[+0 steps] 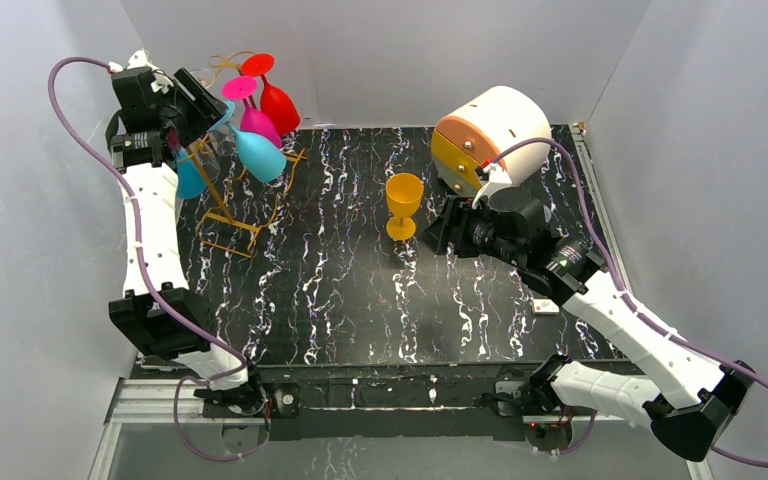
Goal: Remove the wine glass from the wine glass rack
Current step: Pick up the wine glass from the wine rack.
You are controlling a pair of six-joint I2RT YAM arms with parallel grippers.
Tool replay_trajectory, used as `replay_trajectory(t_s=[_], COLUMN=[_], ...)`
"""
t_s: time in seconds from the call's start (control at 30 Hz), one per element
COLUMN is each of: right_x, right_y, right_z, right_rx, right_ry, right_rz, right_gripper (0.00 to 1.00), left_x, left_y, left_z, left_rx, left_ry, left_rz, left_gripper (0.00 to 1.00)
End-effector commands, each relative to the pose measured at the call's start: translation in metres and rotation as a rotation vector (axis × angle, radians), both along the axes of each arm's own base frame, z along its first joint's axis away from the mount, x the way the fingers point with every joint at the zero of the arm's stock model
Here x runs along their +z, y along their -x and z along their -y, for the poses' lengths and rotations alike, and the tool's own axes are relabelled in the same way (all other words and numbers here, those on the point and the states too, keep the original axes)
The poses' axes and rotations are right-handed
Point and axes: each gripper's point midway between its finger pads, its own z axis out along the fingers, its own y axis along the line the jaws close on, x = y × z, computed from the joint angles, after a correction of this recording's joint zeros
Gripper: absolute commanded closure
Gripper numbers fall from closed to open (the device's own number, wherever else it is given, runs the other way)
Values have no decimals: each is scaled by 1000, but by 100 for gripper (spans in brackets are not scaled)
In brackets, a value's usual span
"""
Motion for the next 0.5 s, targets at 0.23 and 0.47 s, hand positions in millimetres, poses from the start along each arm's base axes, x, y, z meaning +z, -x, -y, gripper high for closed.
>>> replay_trajectory(t_s=[0.23, 0.47], right_x=[29, 28], right_y=[-6, -6], right_z=[-4, -2], right_rx=[-17, -27], right_ry=[-58, -63], right_rz=[56, 53], right_gripper=[26, 24], left_x=[22, 9], left_y=[19, 12], left_z=[-14, -8], left_rx=[42, -7], left_ry=[-75, -25], left_rz=[53, 32], left_gripper=[28, 29])
